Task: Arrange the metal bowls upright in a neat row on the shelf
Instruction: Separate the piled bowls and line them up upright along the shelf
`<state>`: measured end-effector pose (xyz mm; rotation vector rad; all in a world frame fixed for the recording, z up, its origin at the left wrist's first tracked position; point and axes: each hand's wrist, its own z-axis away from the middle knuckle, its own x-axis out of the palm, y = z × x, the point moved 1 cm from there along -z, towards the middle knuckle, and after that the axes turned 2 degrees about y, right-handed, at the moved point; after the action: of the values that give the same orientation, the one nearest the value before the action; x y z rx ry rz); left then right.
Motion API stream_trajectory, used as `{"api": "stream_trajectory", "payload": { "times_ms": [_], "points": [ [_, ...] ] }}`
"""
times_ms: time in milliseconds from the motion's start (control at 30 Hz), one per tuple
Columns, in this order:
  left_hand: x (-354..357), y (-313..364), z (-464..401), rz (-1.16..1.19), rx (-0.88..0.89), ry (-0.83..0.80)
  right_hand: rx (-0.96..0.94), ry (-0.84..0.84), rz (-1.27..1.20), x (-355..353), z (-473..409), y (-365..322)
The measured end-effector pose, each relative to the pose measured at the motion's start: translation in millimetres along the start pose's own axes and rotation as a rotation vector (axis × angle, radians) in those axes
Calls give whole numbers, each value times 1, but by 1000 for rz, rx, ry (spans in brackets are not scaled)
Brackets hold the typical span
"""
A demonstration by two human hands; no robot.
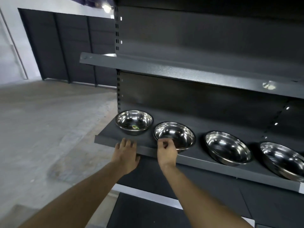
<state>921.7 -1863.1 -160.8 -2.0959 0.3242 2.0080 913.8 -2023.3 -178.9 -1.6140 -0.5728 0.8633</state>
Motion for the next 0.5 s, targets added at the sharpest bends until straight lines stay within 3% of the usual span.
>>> {"api": "stream_trajectory", "payload": {
  "times_ms": [167, 500],
  "points": [
    [2, -35, 4, 9, -92, -14, 266, -281, -139, 47, 17, 0],
    [0, -98, -27, 35, -68, -10, 445, -300, -257, 110, -3, -30]
  ]
}}
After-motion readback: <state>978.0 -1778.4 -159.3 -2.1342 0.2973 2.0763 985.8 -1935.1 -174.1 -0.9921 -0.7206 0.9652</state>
